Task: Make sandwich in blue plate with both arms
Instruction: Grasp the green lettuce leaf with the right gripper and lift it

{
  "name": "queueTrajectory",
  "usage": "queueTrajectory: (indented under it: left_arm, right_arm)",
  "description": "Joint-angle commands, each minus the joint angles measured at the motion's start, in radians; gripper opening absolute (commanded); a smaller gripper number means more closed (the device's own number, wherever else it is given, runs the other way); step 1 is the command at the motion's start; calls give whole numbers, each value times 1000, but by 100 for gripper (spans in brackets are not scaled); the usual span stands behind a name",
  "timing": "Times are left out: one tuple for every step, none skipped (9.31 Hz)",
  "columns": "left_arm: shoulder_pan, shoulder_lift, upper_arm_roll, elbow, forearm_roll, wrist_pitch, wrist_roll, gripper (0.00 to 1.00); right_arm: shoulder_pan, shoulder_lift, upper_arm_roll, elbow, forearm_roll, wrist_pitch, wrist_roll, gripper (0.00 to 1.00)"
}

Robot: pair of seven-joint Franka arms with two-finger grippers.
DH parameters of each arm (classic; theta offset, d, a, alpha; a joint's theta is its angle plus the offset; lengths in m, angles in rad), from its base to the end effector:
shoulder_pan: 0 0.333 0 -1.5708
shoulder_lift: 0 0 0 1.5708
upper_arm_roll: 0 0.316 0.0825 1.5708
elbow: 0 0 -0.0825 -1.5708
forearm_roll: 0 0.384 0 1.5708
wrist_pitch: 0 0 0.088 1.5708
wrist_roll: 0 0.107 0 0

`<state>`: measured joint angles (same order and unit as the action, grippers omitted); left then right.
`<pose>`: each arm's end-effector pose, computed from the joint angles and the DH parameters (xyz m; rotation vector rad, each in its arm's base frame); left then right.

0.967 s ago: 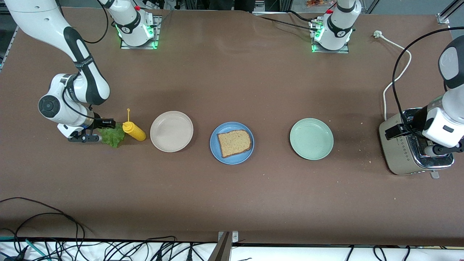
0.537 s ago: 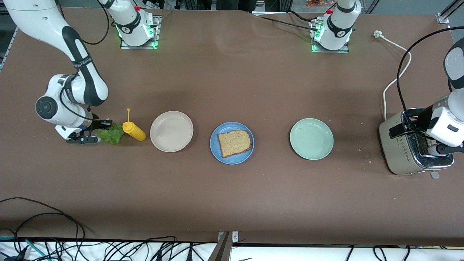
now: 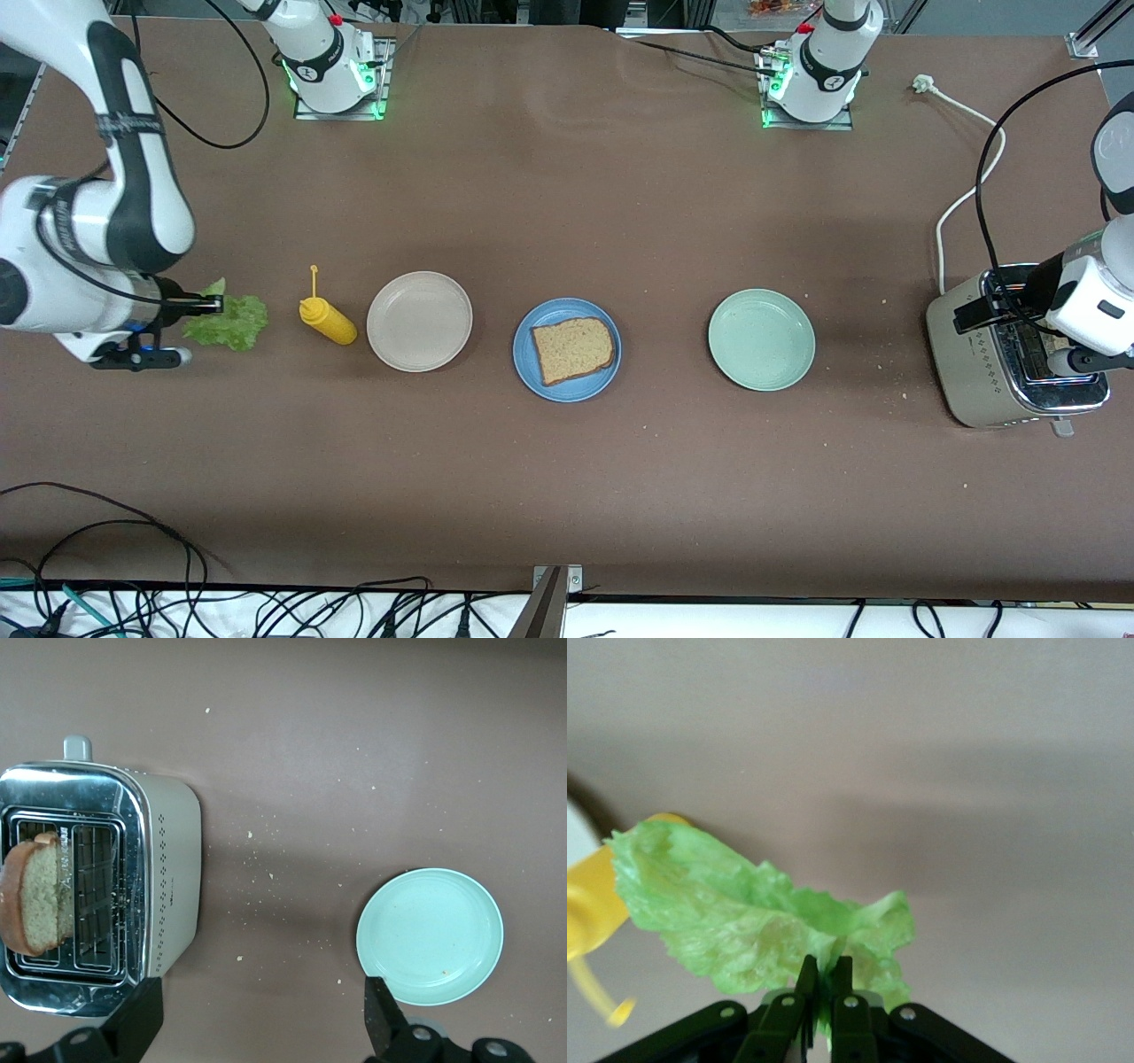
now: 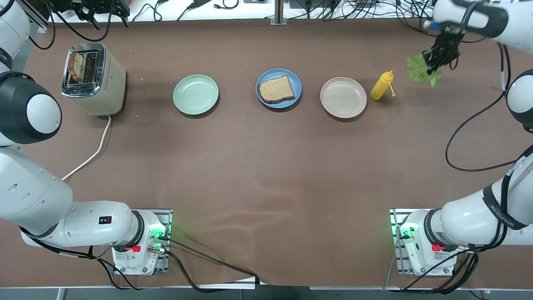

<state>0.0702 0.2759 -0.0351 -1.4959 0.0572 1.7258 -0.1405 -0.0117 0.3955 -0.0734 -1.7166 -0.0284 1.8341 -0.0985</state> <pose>0.6405 0.0303 0.5080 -3.0811 -0.2572 0.0669 0.6226 -0.0517 0.3393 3.0813 0.0406 -0.4357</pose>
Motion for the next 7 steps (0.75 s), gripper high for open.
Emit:
queueTrajectory:
  left_arm:
    - [13,-27,-12,-4,-45,-20,76,100]
    - [7,-27,-17,-4,-46,-20,82,100]
    - [5,-27,-17,-3,-48,-20,85,100]
    - [3,-27,-19,-1,-48,-20,85,100]
    - [2,-26,-20,0,-48,-20,85,100]
    - [0,-24,-23,6,-46,-15,84,100]
    - [-3,-23,-23,6,-48,-15,84,100]
  right_arm:
    - [36,0,10,248,12,-296,3,1]
    - [68,0,27,296,13,-341,46,1]
    - [76,0,61,313,42,-351,95,1]
    - [81,0,111,313,82,-351,197,1]
    - [82,0,166,316,87,-345,297,1]
    - [85,3,219,325,87,-335,397,1]
    - [91,14,259,325,90,-310,495,1]
